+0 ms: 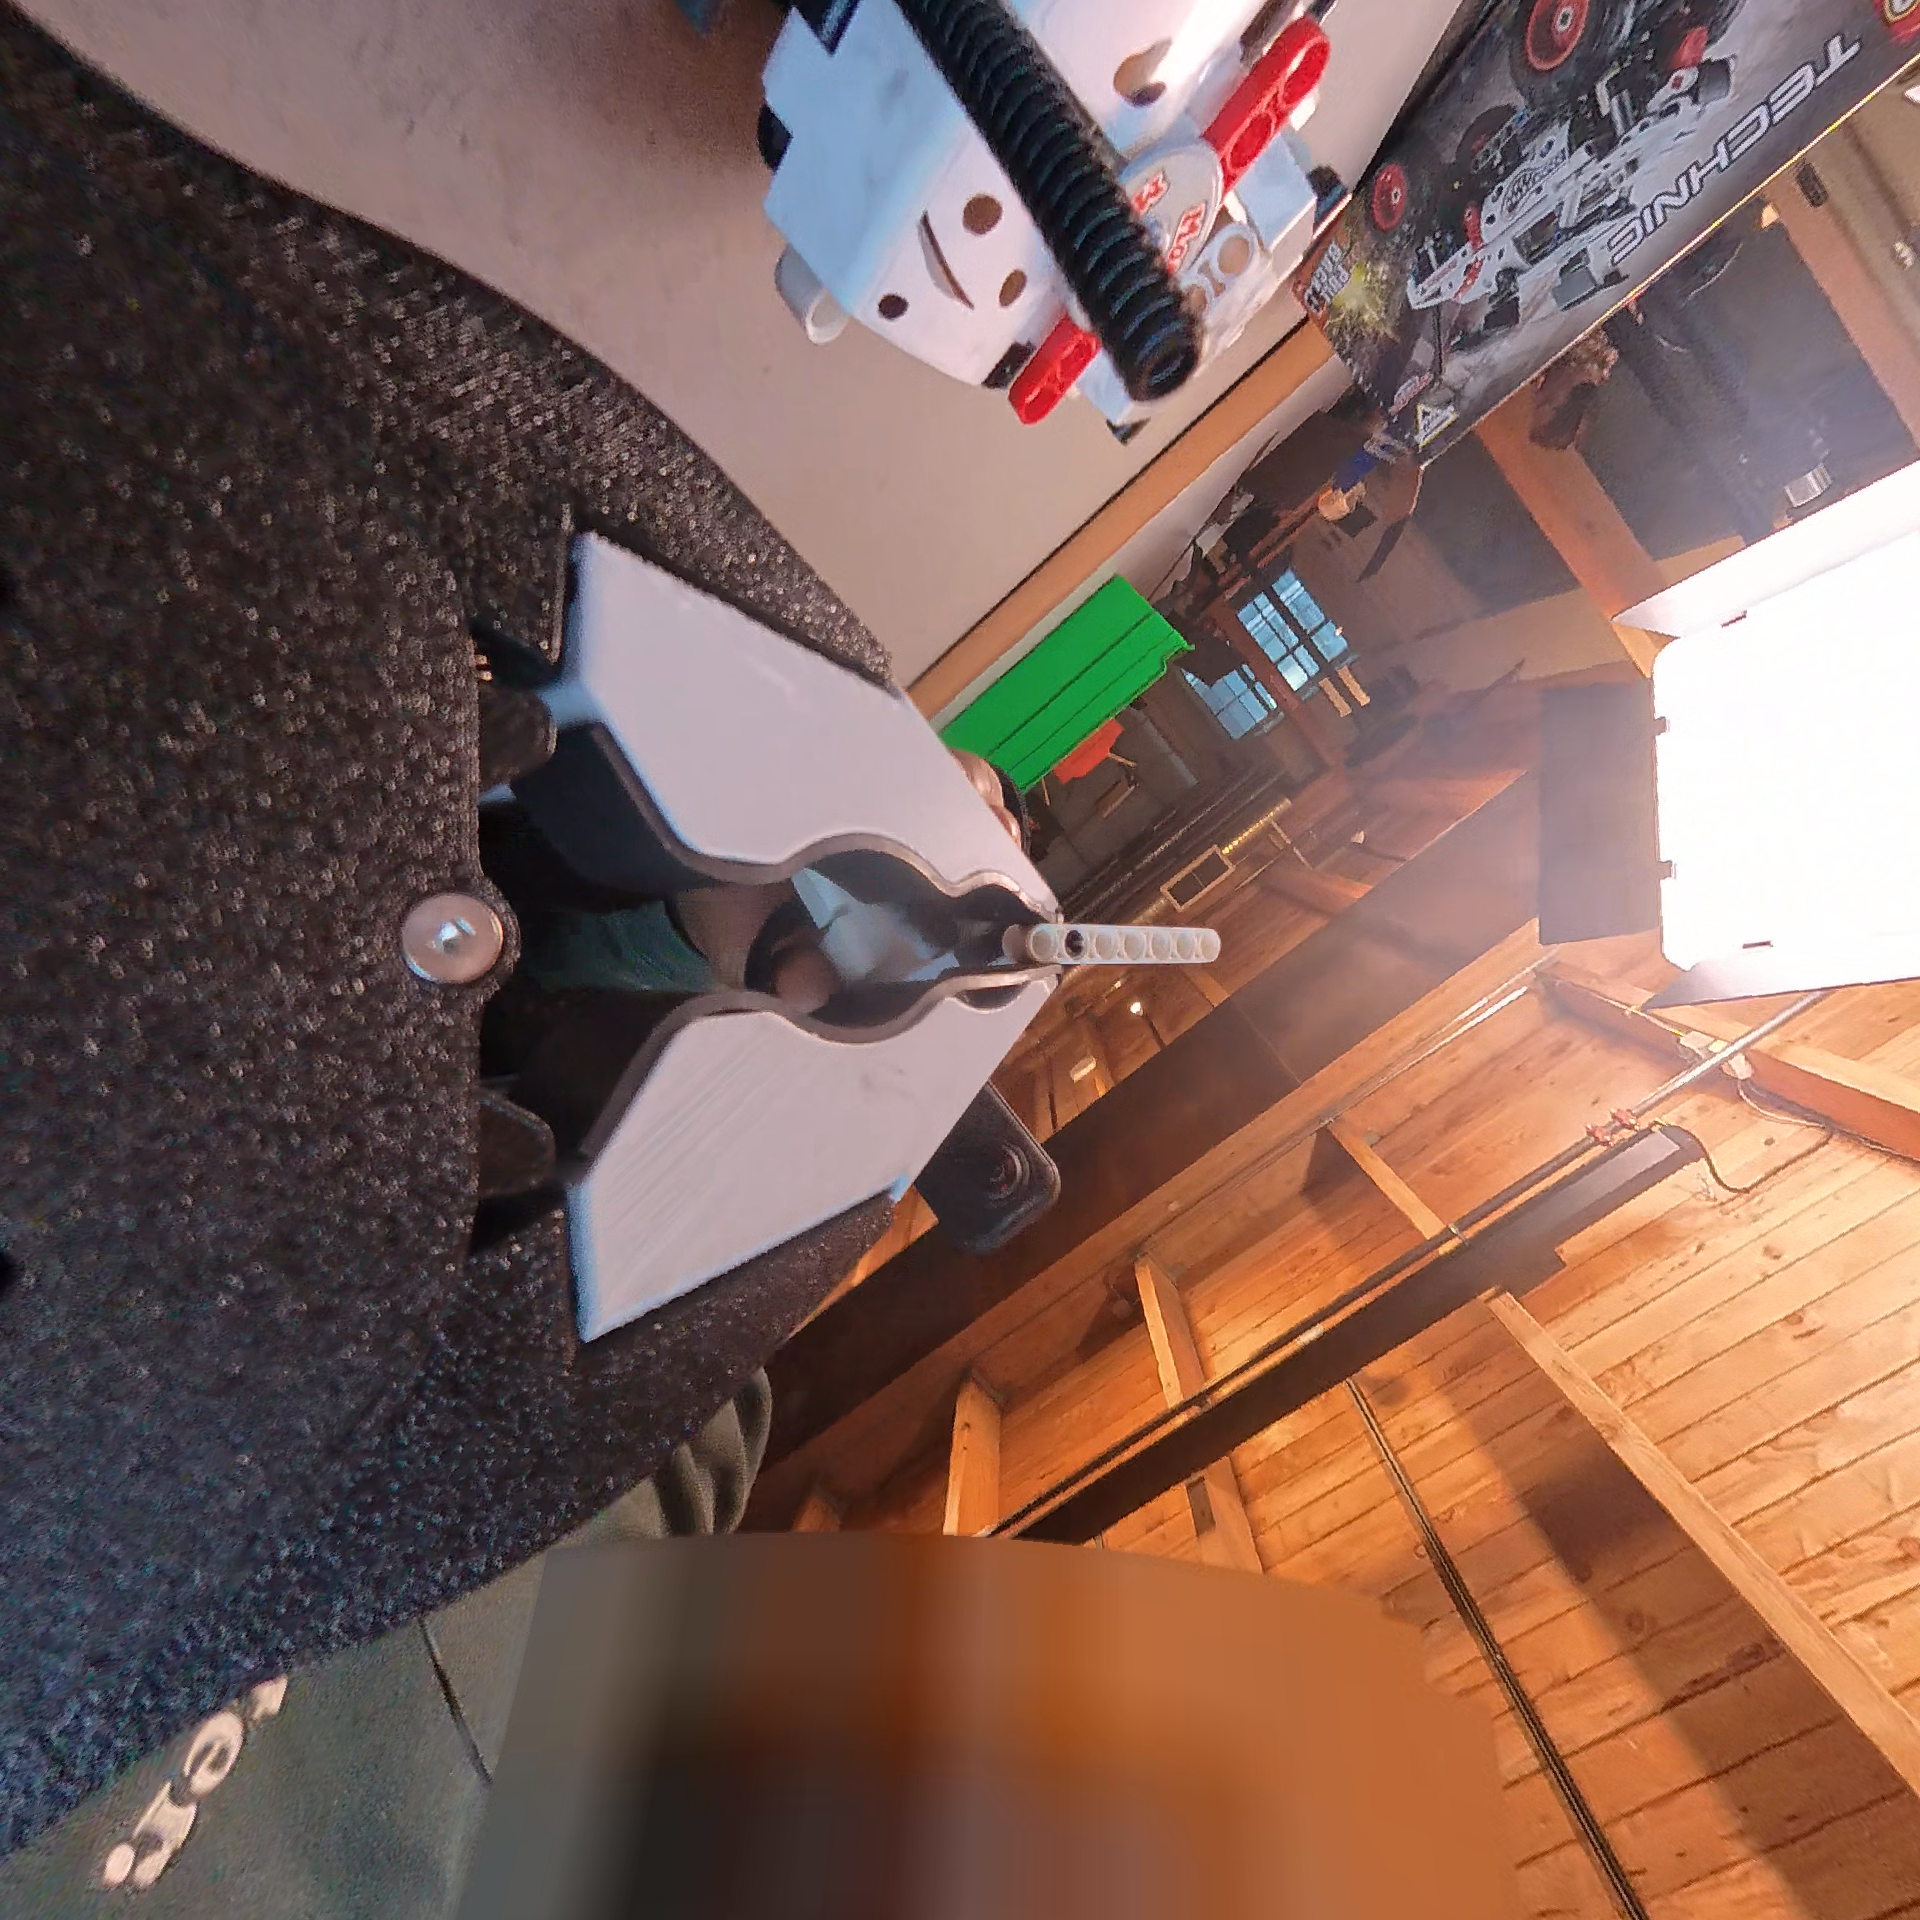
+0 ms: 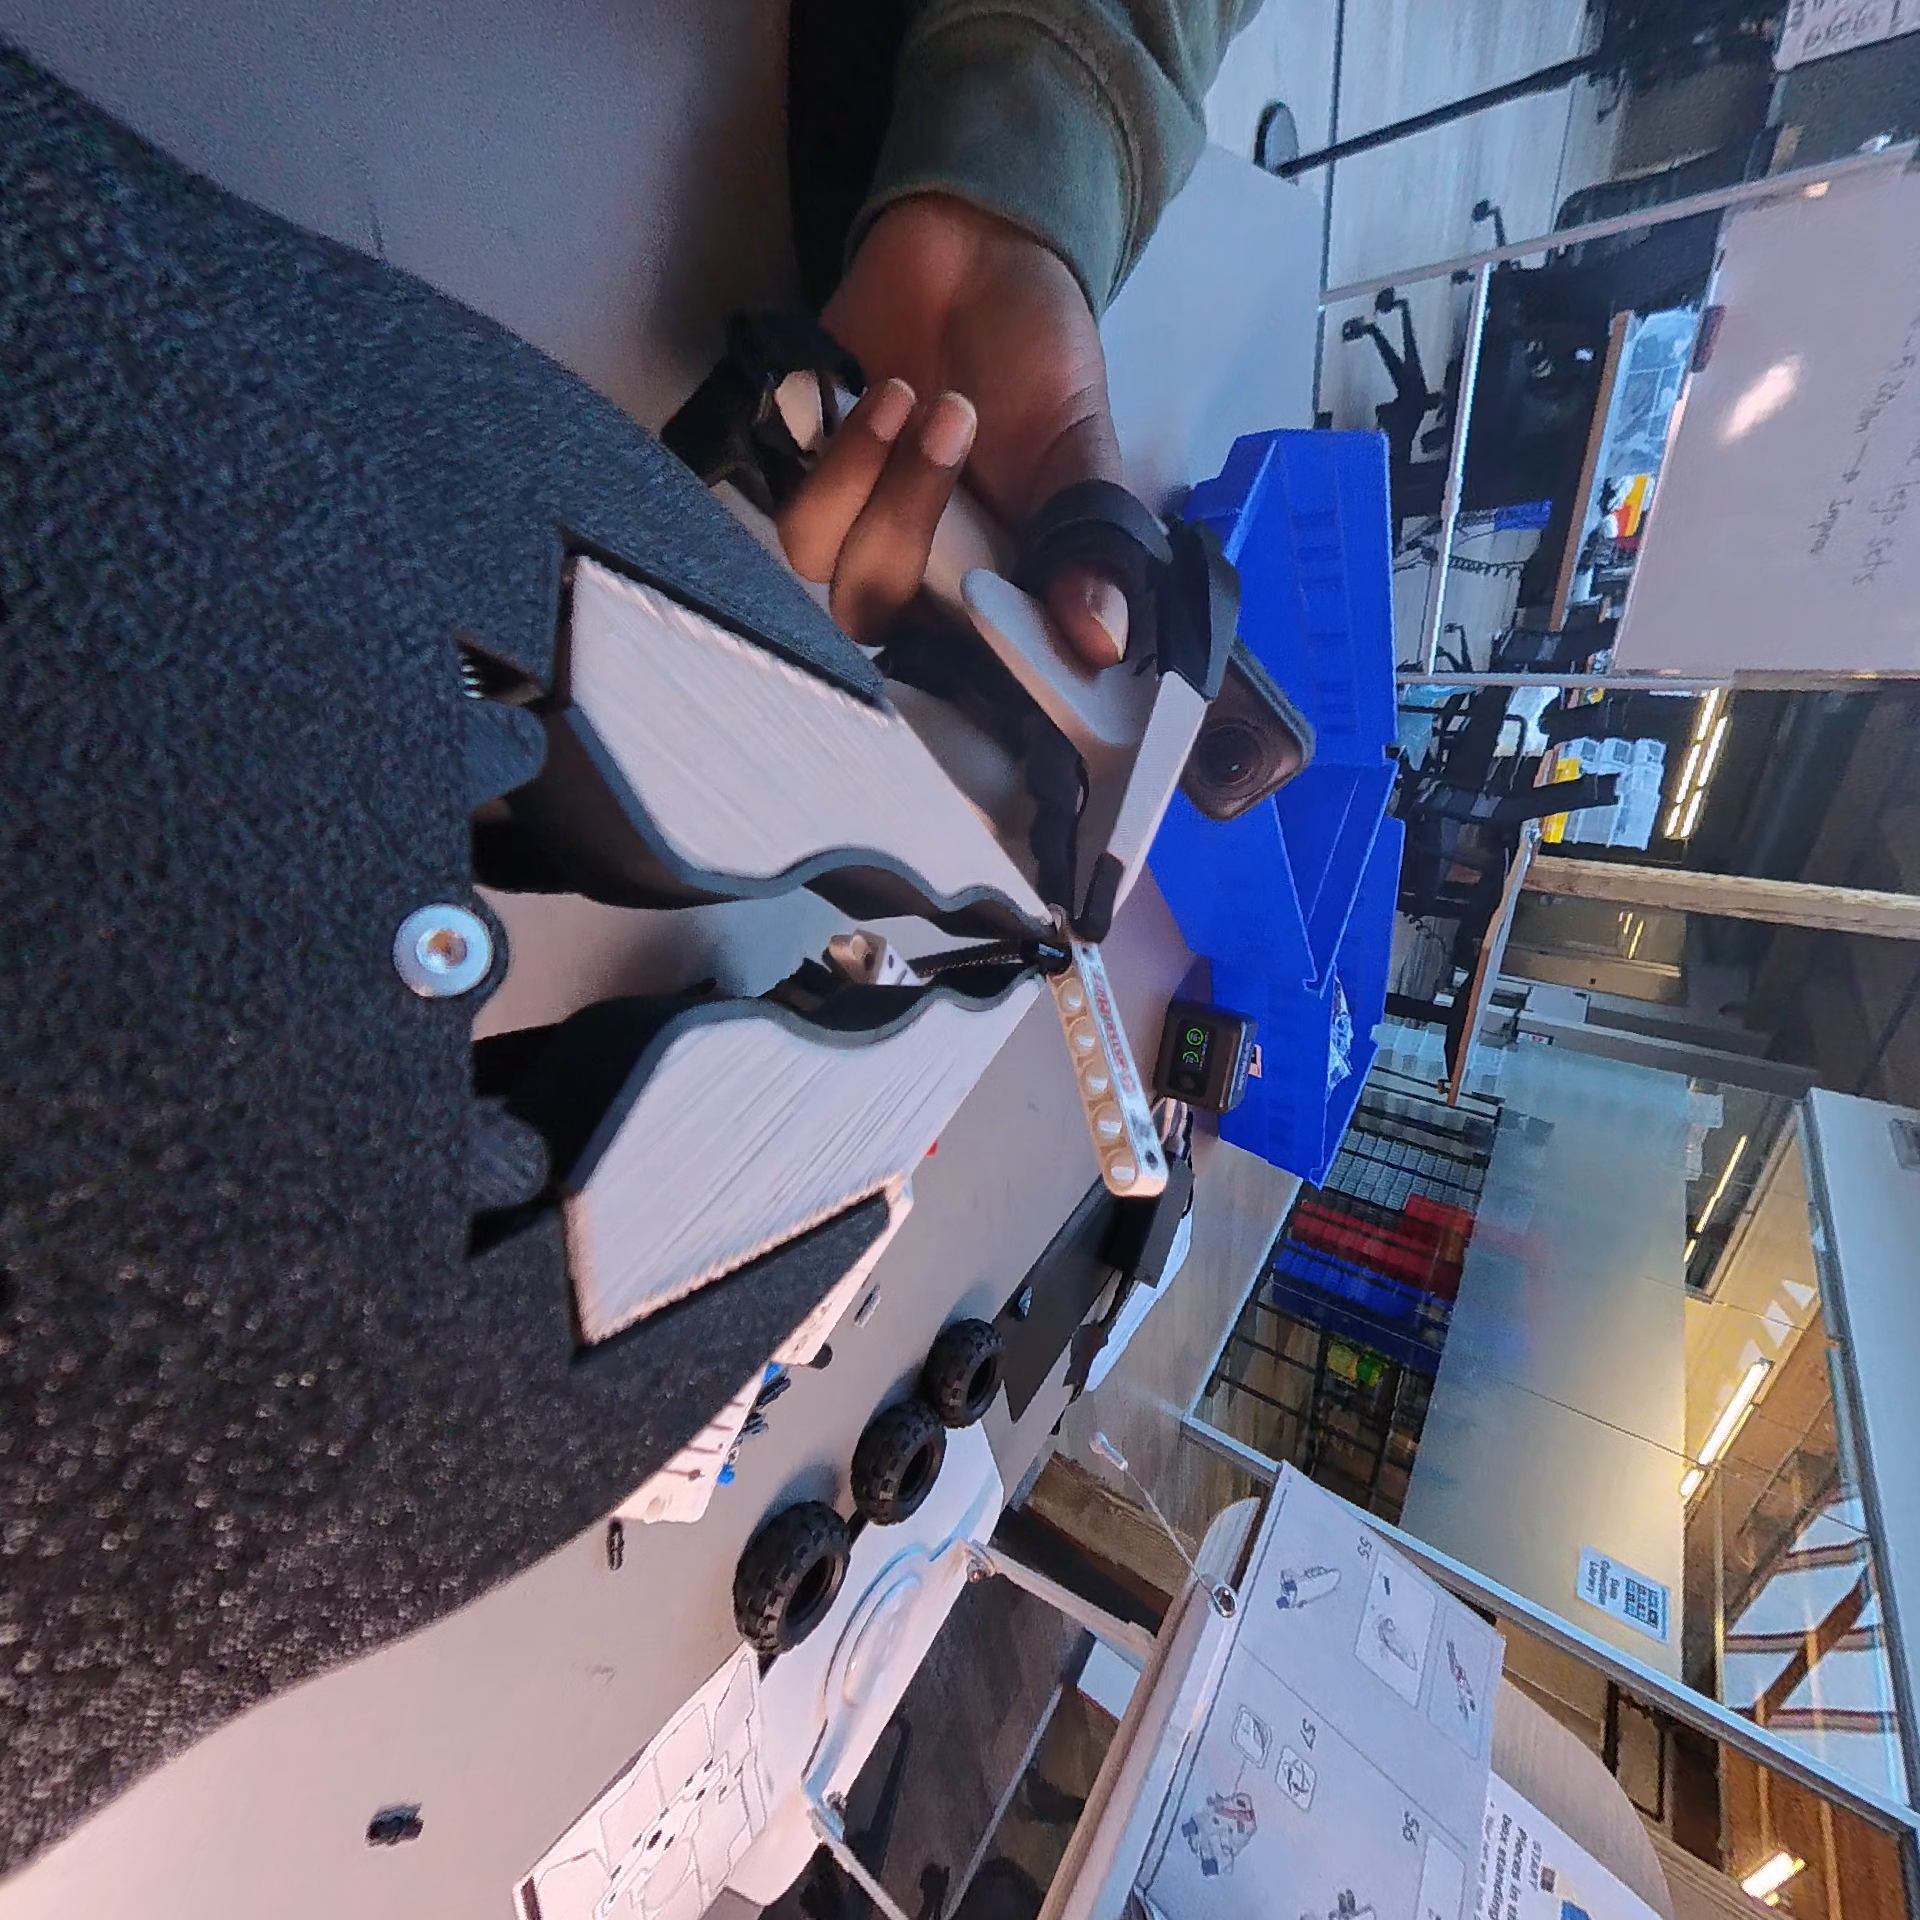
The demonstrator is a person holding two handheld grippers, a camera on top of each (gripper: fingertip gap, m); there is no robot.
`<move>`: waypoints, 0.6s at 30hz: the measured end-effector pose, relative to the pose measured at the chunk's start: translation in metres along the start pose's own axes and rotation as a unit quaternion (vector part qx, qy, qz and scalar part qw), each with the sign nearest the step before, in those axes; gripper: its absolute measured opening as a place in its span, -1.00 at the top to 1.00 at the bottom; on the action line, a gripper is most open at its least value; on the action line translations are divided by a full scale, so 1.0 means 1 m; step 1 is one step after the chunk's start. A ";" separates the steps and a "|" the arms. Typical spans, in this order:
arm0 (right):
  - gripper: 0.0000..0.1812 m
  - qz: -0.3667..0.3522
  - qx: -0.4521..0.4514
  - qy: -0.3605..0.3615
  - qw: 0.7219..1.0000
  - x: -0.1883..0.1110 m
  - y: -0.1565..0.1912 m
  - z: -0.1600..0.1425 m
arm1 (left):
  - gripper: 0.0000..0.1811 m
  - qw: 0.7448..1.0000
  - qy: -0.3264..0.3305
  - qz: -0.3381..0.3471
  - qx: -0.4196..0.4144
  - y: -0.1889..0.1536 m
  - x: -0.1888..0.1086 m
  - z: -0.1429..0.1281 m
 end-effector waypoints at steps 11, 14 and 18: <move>0.97 0.102 -0.089 0.072 0.988 -0.007 0.004 -0.015 | 0.90 0.958 0.200 0.113 0.173 -0.008 0.006 0.004; 0.97 0.110 -0.083 0.065 0.988 -0.009 0.002 -0.015 | 0.91 0.965 0.194 0.096 0.146 -0.008 0.006 0.004; 0.98 0.118 -0.079 0.054 0.988 -0.010 0.001 -0.015 | 0.93 0.968 0.202 0.085 0.125 -0.009 0.005 0.007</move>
Point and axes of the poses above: each gripper's, where its closed fingertips meet, x out along the fingers, z out of its top, y = z × x across the jaws, the point moved 9 cm from there along -x, back along the fingers, and after that the axes turned 11 degrees about y, right-handed, at the moved point
